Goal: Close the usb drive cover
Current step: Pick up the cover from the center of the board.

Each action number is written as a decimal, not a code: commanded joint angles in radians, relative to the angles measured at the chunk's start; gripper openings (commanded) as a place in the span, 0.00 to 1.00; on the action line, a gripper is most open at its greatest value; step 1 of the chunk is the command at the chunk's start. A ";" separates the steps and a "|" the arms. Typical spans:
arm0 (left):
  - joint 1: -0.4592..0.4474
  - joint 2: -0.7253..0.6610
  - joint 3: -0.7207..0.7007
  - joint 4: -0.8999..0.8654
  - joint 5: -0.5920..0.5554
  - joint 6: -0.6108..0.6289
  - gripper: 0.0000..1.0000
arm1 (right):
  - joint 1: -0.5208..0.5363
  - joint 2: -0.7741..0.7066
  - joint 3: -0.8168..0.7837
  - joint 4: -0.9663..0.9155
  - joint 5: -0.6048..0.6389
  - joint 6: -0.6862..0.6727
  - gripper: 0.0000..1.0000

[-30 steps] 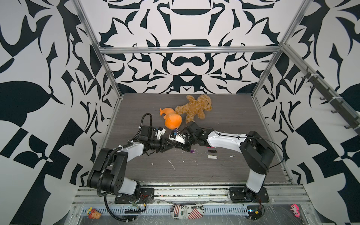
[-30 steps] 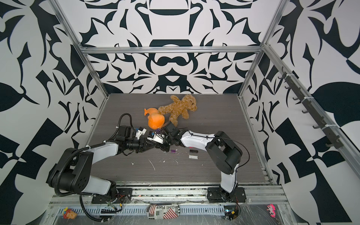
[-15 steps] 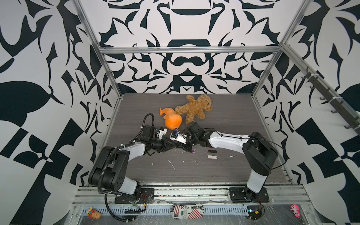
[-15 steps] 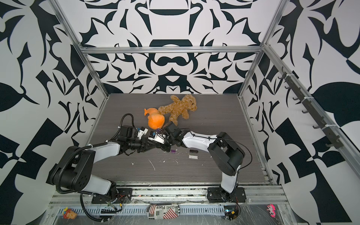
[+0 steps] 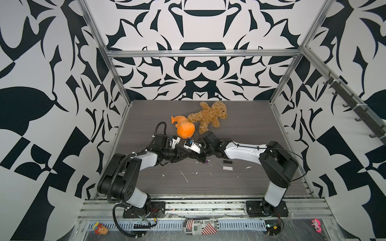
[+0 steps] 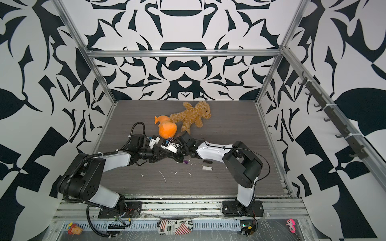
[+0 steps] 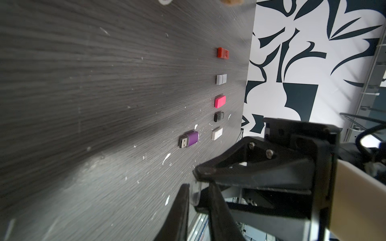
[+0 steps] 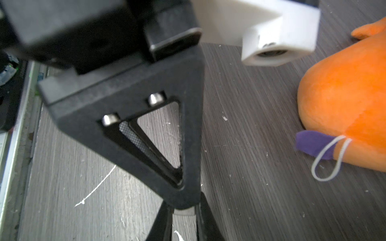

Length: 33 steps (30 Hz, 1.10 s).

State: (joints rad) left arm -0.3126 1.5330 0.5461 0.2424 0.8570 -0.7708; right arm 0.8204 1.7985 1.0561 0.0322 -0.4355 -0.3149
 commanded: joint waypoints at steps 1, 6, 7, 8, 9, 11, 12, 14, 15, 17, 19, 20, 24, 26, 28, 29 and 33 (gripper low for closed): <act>-0.013 0.018 0.002 0.013 0.015 -0.019 0.19 | 0.004 -0.050 0.021 0.155 -0.057 0.052 0.14; -0.012 0.022 0.003 0.023 0.020 -0.024 0.14 | -0.001 -0.043 0.028 0.163 -0.066 0.071 0.14; -0.012 0.022 0.005 0.023 0.021 -0.024 0.14 | -0.003 -0.042 0.030 0.166 -0.068 0.076 0.13; -0.012 0.024 0.006 0.025 0.022 -0.023 0.13 | -0.003 -0.041 0.030 0.169 -0.069 0.079 0.13; -0.012 0.026 0.006 0.026 0.024 -0.025 0.13 | -0.003 -0.041 0.033 0.168 -0.071 0.079 0.13; -0.013 0.030 0.007 0.027 0.027 -0.024 0.11 | -0.004 -0.039 0.037 0.164 -0.072 0.076 0.13; -0.012 0.030 0.008 0.029 0.030 -0.024 0.10 | -0.004 -0.038 0.040 0.160 -0.074 0.070 0.13; -0.012 0.032 0.011 0.031 0.032 -0.023 0.09 | -0.006 -0.034 0.052 0.142 -0.077 0.059 0.13; -0.011 0.034 0.011 0.032 0.033 -0.023 0.08 | -0.006 -0.030 0.061 0.126 -0.077 0.050 0.13; -0.011 0.035 0.012 0.034 0.033 -0.024 0.07 | -0.005 -0.021 0.075 0.100 -0.080 0.036 0.13; -0.011 0.036 0.014 0.034 0.034 -0.024 0.07 | -0.006 -0.018 0.085 0.079 -0.078 0.020 0.16; -0.011 0.035 0.015 0.034 0.033 -0.022 0.07 | -0.006 -0.014 0.087 0.070 -0.072 0.014 0.18; -0.001 0.039 0.026 0.013 0.025 0.000 0.07 | -0.009 -0.018 0.089 0.016 -0.031 -0.044 0.33; 0.010 0.043 0.033 0.011 0.021 0.006 0.07 | -0.013 -0.029 0.083 -0.032 -0.001 -0.084 0.43; 0.019 0.048 0.045 0.010 0.019 0.012 0.07 | -0.026 -0.052 0.067 -0.078 0.014 -0.122 0.49; 0.023 0.054 0.050 0.010 0.017 0.014 0.07 | -0.032 -0.067 0.054 -0.088 0.021 -0.132 0.50; 0.024 0.078 0.072 0.014 0.014 0.018 0.07 | -0.069 -0.139 -0.004 -0.123 0.051 -0.166 0.54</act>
State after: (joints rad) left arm -0.2935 1.5894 0.5930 0.2646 0.8635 -0.7677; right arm 0.7776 1.7443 1.0721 -0.0521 -0.4149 -0.4267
